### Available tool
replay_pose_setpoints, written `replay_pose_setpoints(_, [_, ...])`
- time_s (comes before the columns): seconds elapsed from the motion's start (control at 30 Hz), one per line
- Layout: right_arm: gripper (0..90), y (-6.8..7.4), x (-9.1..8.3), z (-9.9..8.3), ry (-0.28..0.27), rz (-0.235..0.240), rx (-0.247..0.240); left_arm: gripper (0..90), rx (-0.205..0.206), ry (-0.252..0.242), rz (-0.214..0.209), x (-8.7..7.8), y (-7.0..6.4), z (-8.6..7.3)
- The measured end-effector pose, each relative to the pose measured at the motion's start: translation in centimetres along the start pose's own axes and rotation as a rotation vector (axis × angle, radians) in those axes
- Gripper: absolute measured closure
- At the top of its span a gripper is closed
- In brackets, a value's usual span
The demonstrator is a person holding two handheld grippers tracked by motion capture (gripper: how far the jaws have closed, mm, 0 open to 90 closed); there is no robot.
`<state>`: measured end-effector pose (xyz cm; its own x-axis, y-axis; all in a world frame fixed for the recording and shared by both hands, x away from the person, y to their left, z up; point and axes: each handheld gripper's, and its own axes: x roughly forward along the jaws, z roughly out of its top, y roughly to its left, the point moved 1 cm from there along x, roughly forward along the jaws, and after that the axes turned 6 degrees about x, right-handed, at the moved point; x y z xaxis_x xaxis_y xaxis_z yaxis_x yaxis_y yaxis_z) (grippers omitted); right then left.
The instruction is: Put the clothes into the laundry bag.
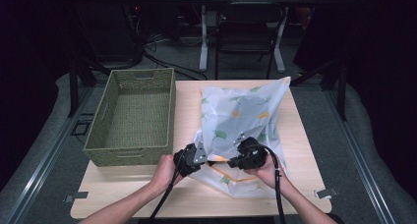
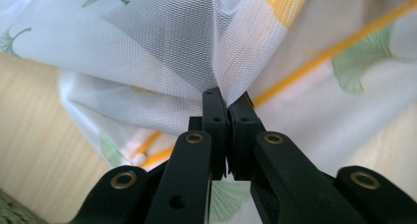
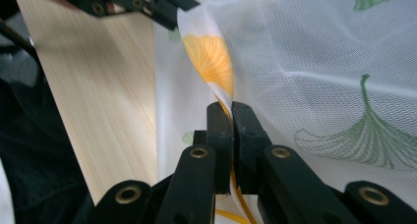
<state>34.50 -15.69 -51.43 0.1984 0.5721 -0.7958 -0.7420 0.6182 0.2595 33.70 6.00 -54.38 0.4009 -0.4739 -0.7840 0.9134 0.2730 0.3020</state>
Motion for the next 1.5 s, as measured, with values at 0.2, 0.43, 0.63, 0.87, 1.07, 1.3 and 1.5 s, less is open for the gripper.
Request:
replay_pose_setpoints(0.2, [87.1,0.0,1.1,-0.6,0.054,0.009,-0.027,87.8,-0.006,0.031,-0.07,0.5,-0.5,-0.6])
replay_pose_setpoints(0.43, [87.1,-0.8,2.6,-1.3,0.122,-0.007,-0.035,82.2,-0.015,0.062,-0.091,1.4,-1.0,-0.7])
replay_pose_setpoints(0.63, [86.0,-1.2,3.7,-1.7,0.177,-0.014,-0.031,72.1,-0.033,0.07,-0.116,1.9,-0.7,-0.6])
replay_pose_setpoints(0.87, [76.4,-1.4,4.0,-1.8,0.218,-0.02,-0.043,54.8,-0.083,0.058,-0.176,1.5,-0.2,-0.7])
replay_pose_setpoints(1.07, [54.6,-1.5,1.8,-1.2,0.151,0.013,-0.054,34.8,-0.136,0.028,-0.162,0.1,0.5,-0.9])
replay_pose_setpoints(1.3, [25.5,-1.6,0.2,-0.6,0.094,0.001,-0.051,18.5,-0.183,-0.02,-0.137,-1.6,1.6,-0.3])
replay_pose_setpoints(1.5, [10.5,-0.8,-1.6,0.1,0.012,-0.032,-0.081,14.6,-0.204,-0.091,-0.106,-4.7,2.4,0.2])
